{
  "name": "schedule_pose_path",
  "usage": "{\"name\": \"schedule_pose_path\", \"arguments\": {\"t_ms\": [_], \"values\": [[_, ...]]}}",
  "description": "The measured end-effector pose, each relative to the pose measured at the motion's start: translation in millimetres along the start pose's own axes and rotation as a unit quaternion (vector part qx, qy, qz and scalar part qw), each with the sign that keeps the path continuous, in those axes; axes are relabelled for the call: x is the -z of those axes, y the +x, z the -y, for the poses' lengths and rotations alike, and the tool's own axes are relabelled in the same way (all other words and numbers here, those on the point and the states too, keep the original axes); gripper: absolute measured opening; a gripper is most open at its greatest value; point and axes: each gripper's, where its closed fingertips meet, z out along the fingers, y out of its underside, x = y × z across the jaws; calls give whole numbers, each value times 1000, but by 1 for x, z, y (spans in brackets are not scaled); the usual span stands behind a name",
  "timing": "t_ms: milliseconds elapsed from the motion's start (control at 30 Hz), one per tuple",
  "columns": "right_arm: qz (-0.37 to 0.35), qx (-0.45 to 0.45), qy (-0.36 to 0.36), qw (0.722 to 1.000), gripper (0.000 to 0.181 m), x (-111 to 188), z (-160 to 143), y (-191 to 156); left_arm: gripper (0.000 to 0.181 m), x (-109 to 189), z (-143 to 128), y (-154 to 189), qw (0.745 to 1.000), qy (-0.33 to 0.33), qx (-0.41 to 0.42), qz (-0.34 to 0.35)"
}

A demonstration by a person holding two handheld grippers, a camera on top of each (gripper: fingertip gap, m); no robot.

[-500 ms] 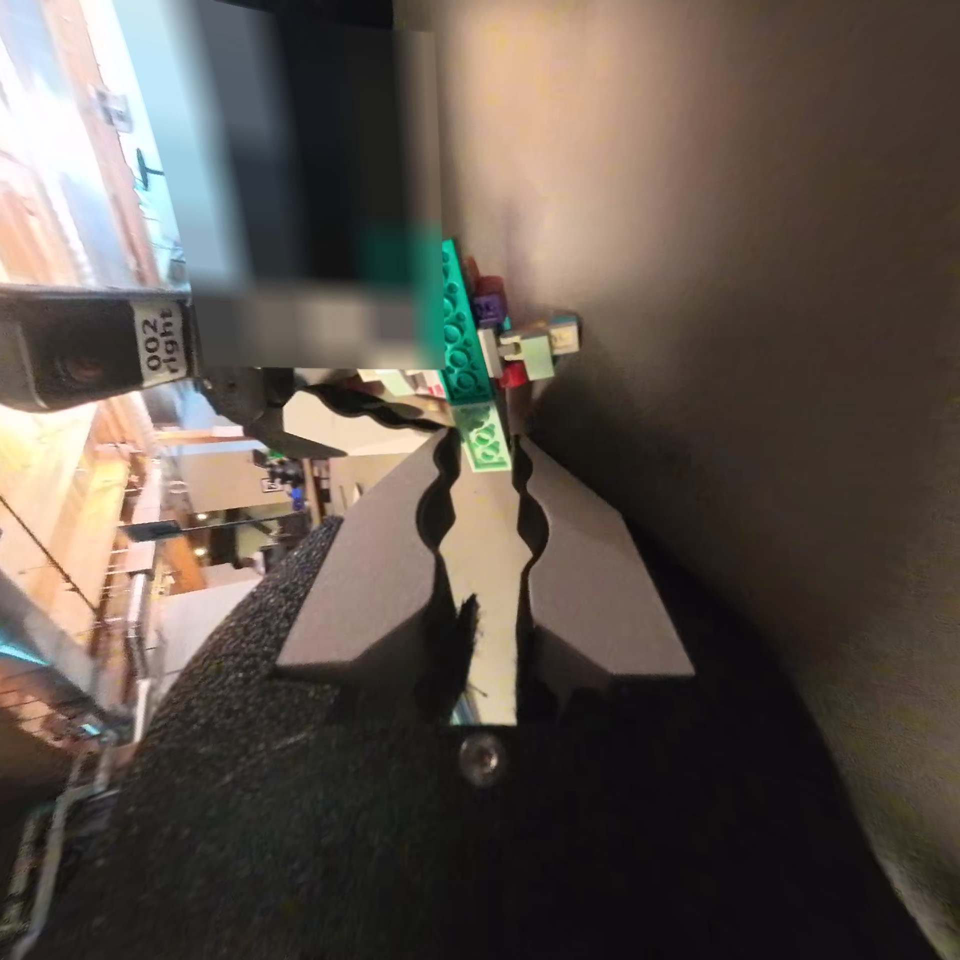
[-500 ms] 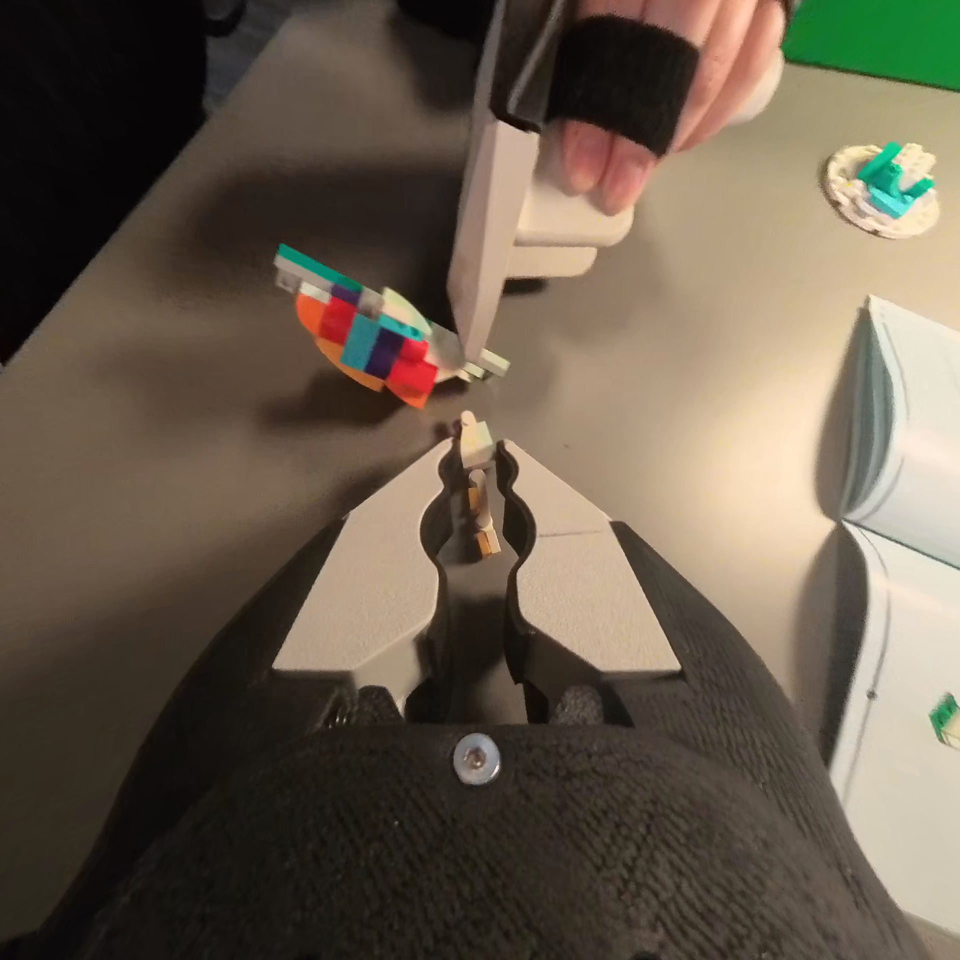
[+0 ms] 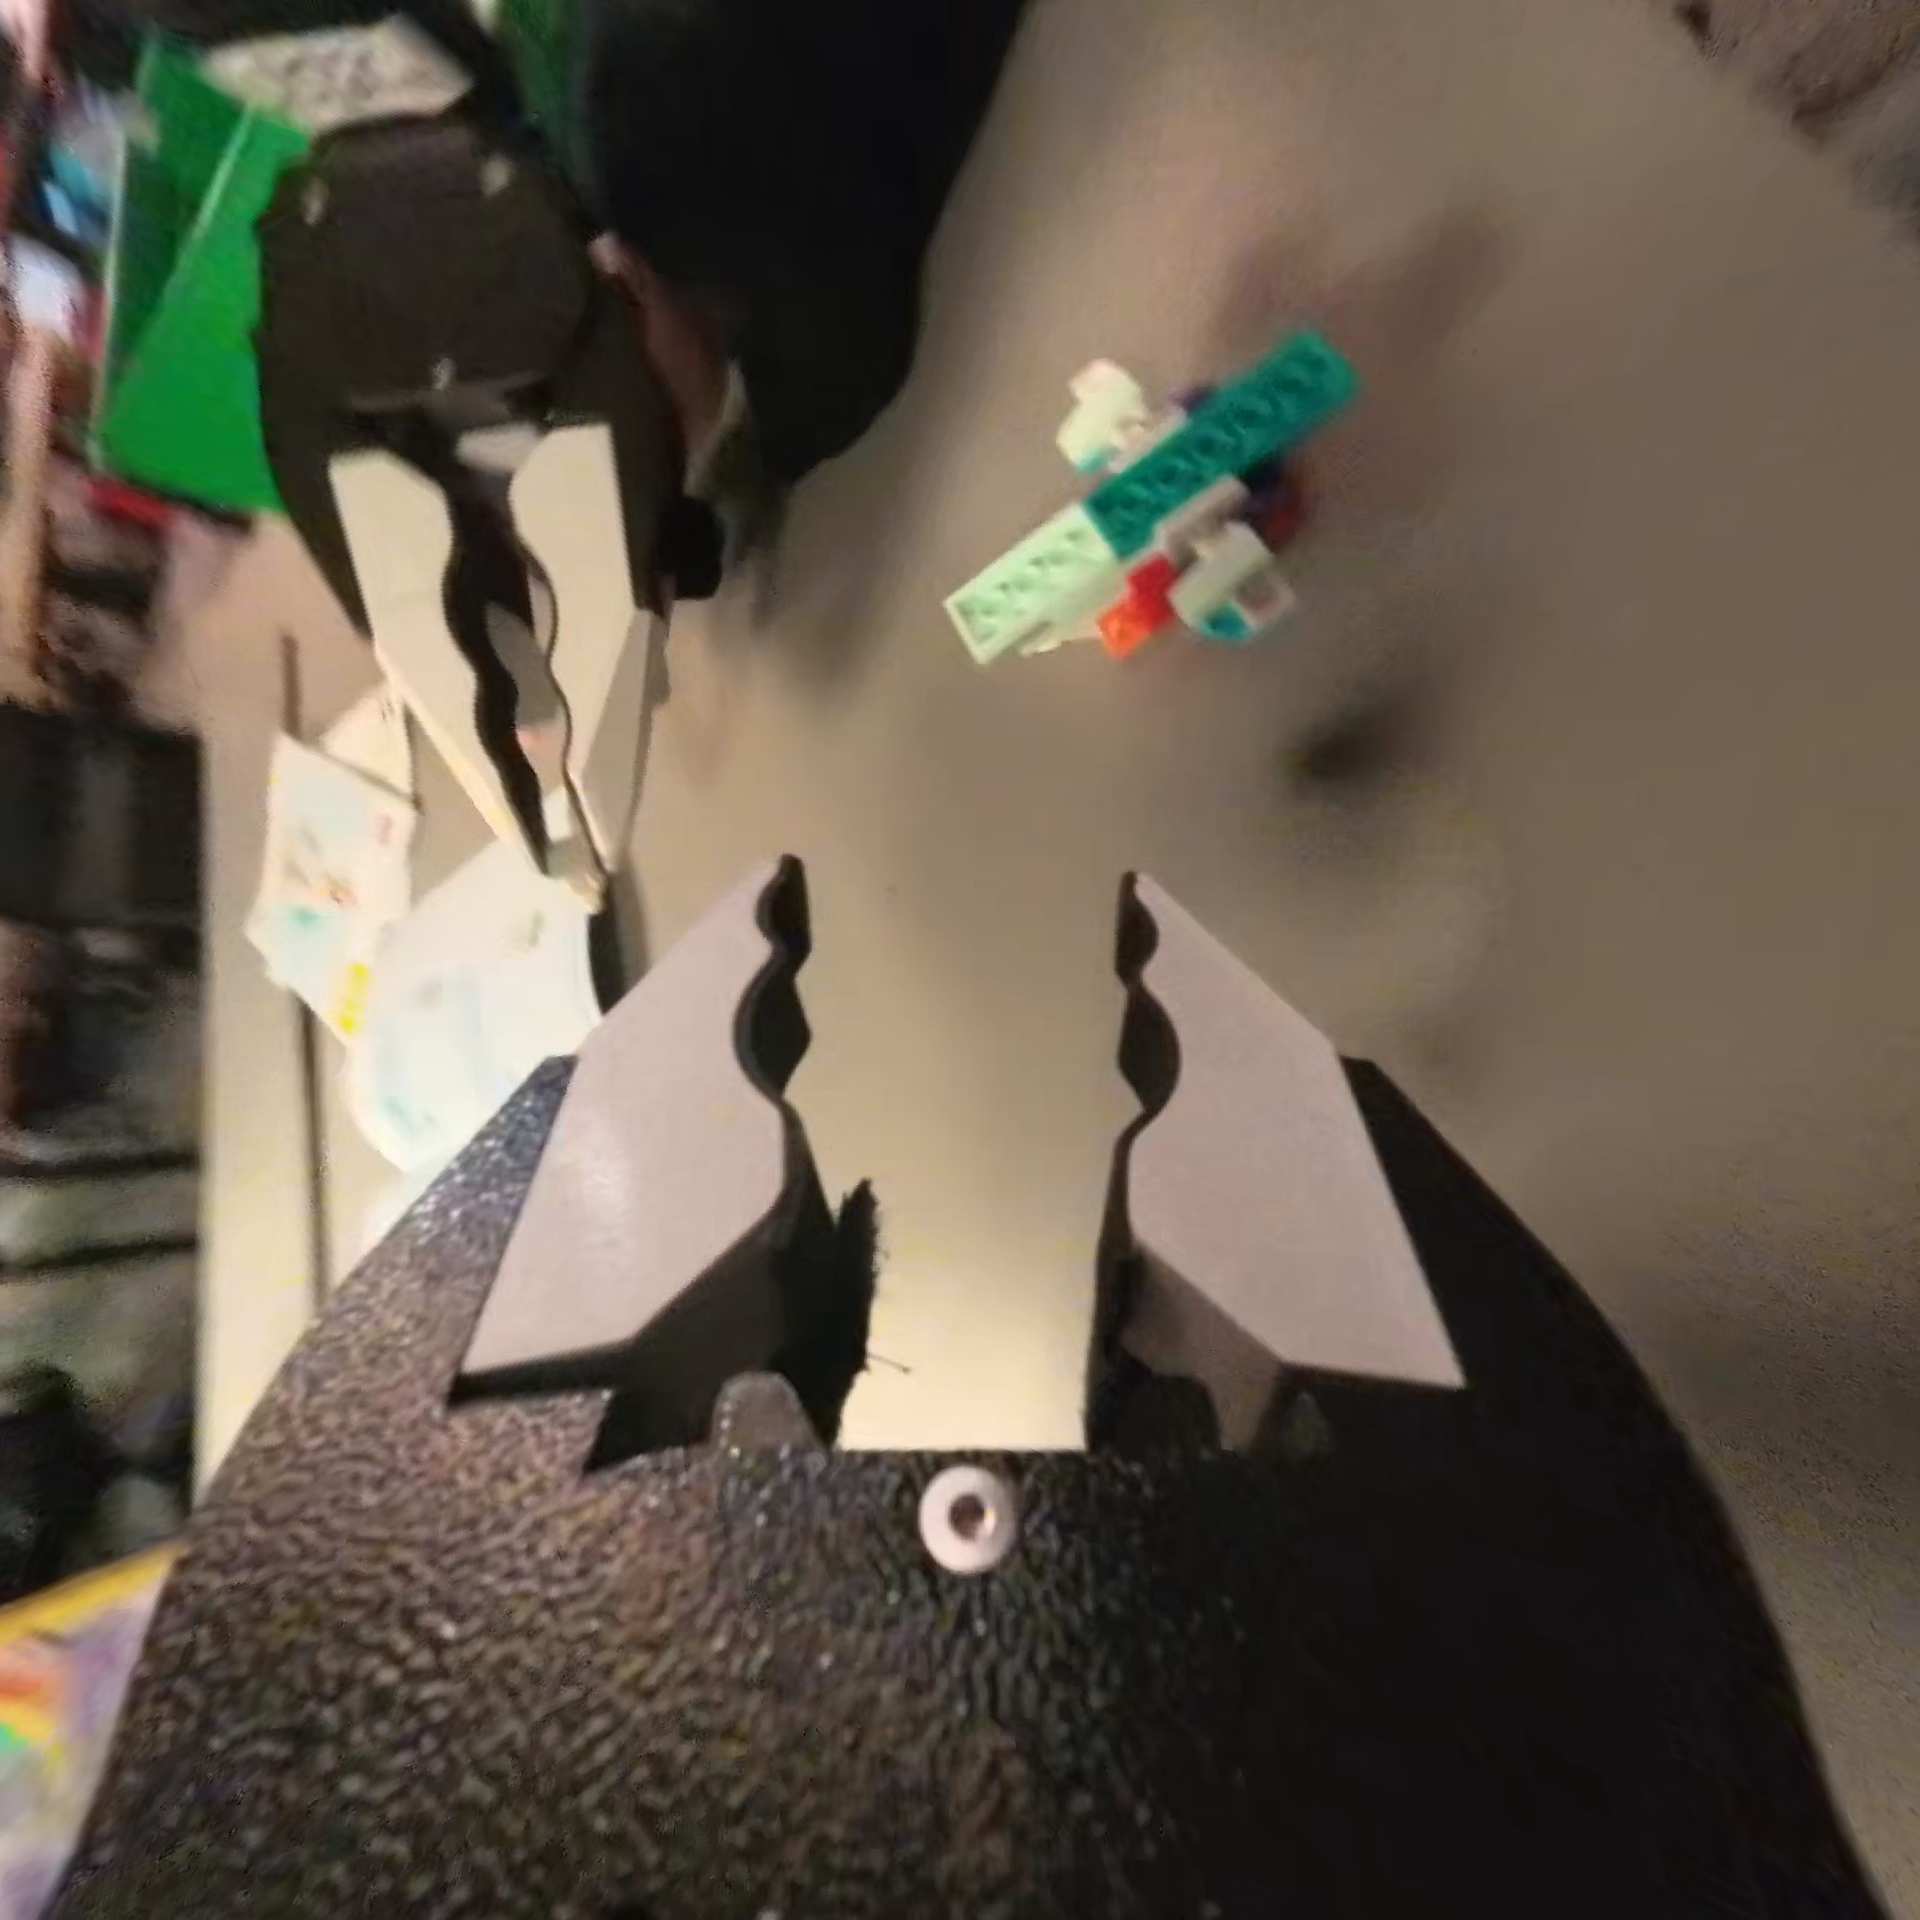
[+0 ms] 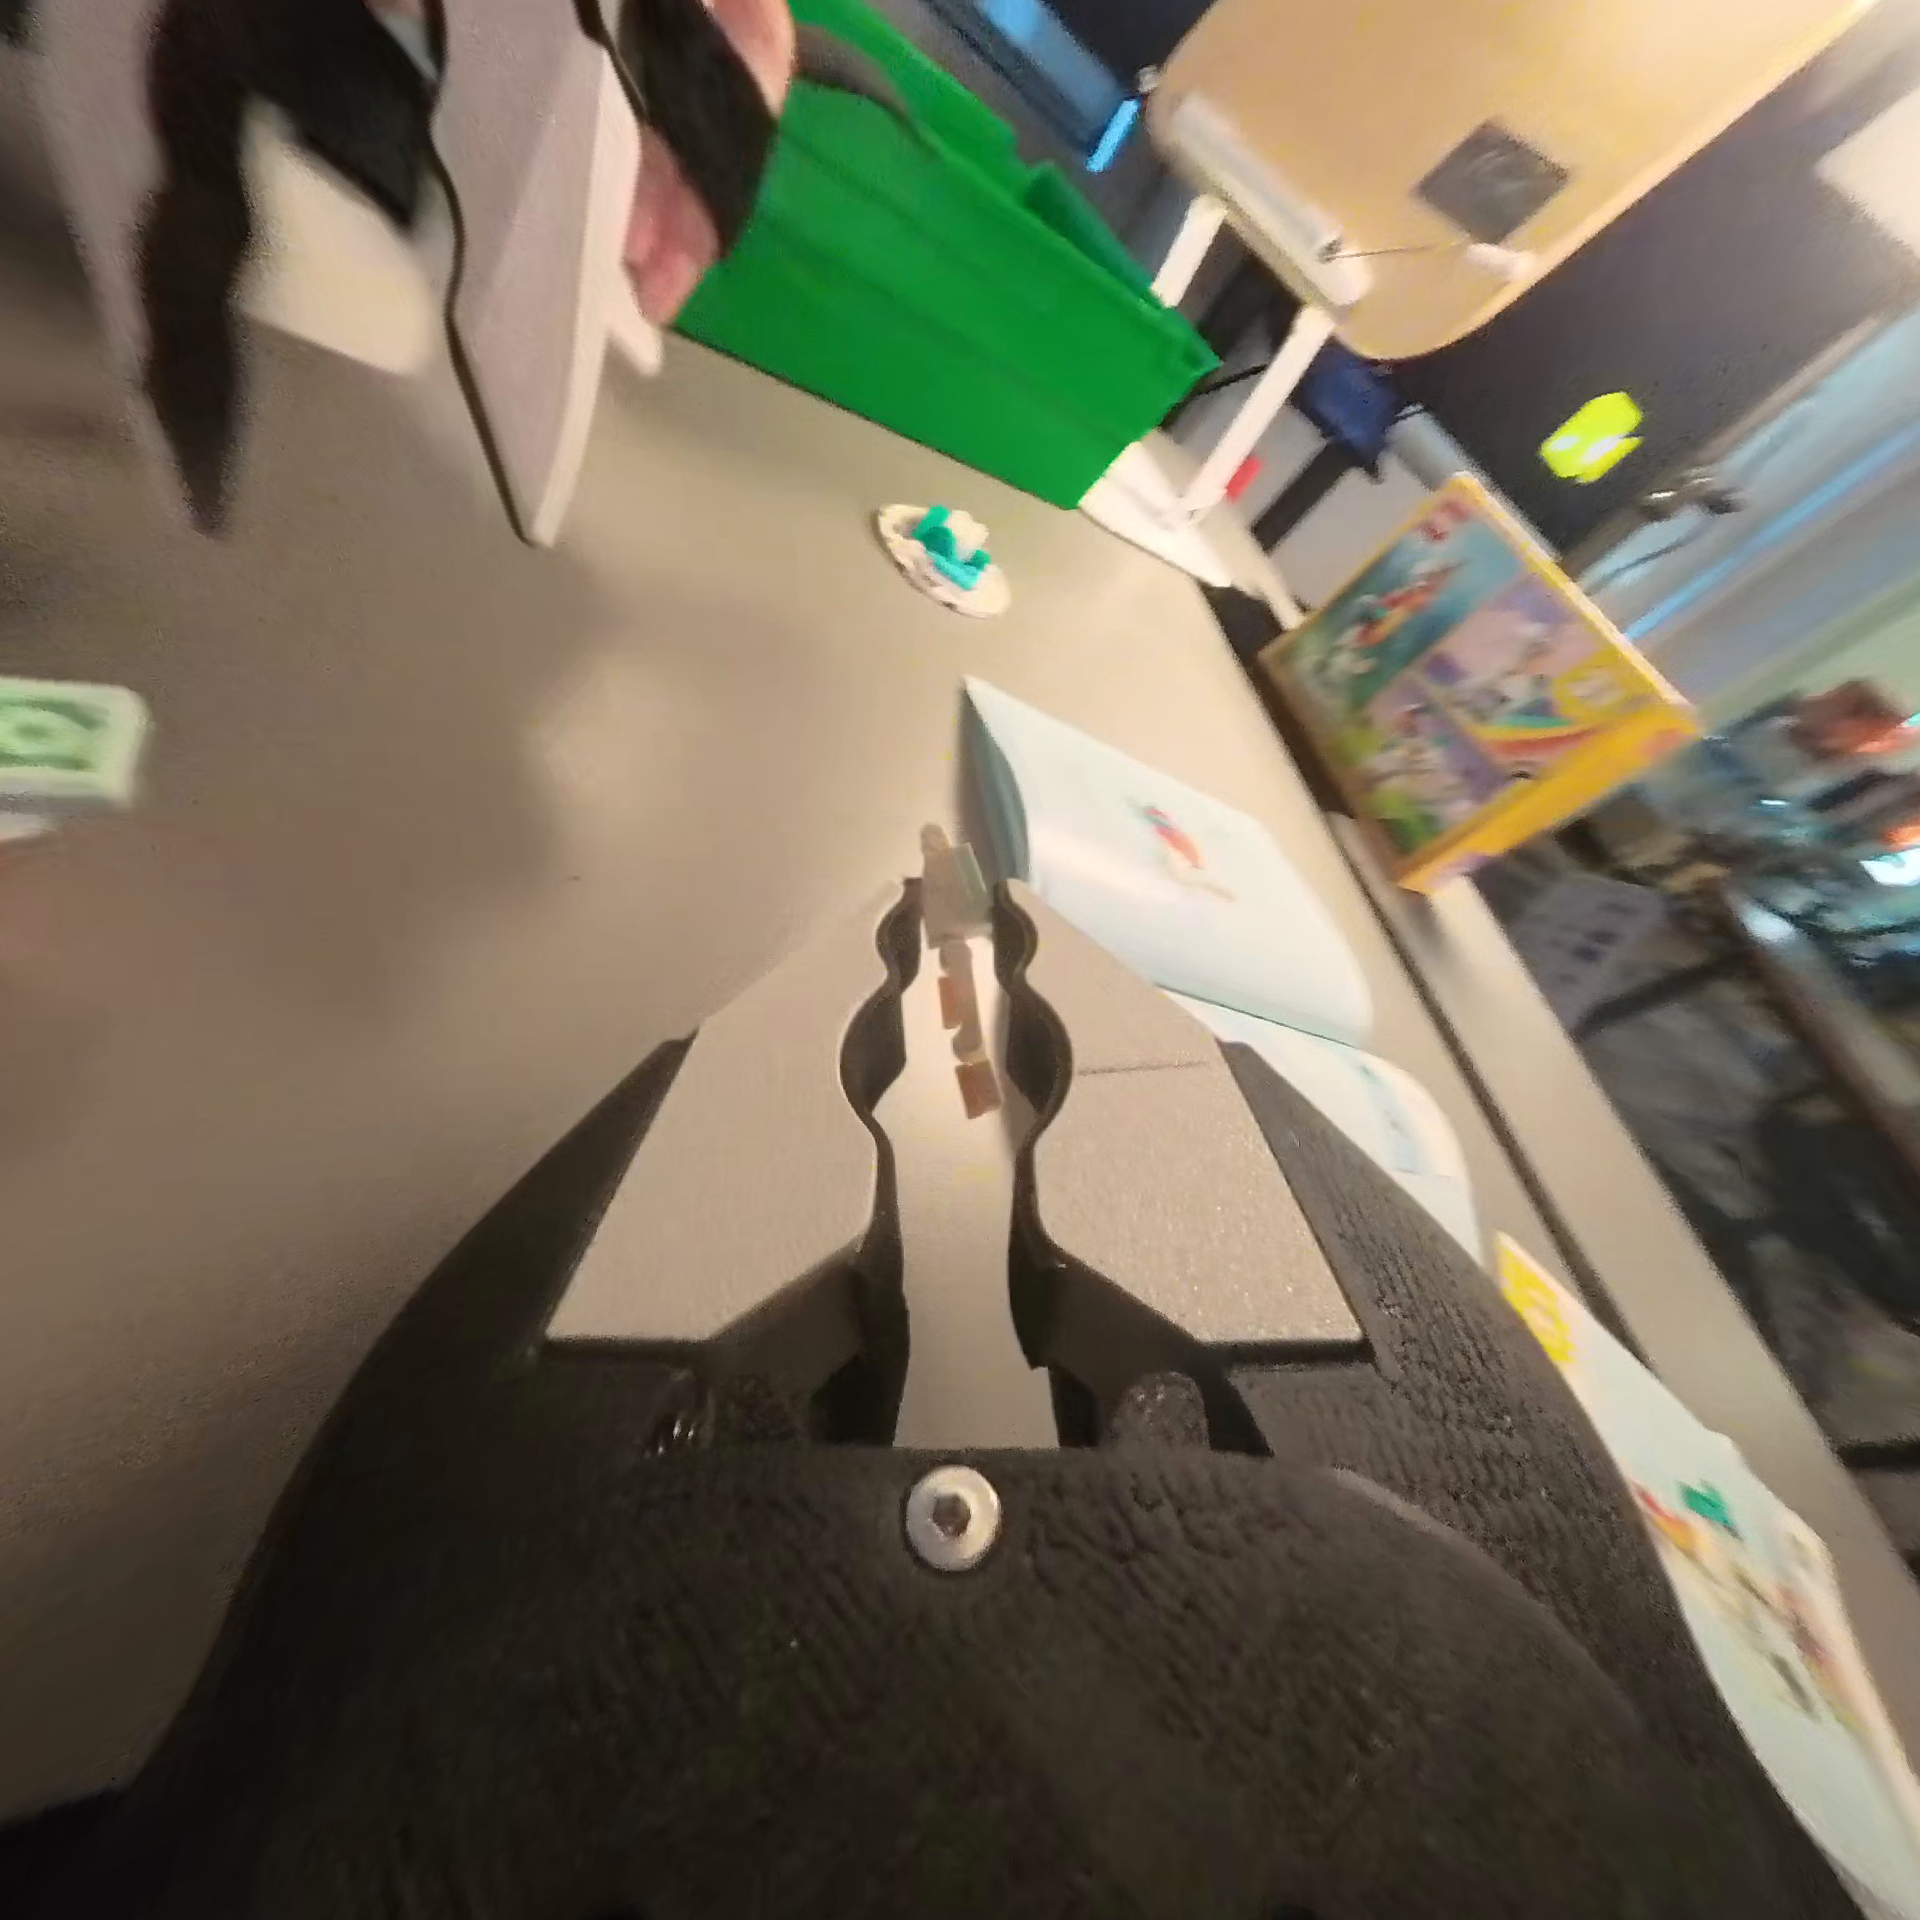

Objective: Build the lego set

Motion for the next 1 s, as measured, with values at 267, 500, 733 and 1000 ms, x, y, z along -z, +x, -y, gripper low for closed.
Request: {"name": "schedule_pose_path", "arguments": {"t_ms": [267,500,733,1000], "values": [[-80,0,9,997,12,6,-2,26,84,-8,36,7,829,56,553,66],[-78,1,20,997,12,9,-1,25,86,-27,42,19,789,7,603,120],[-77,0,24,997,12,10,-1,26,91,-39,40,24,798,-65,588,113],[-75,0,26,997,12,11,0,25,93,-41,28,29,818,-138,539,148]]}}
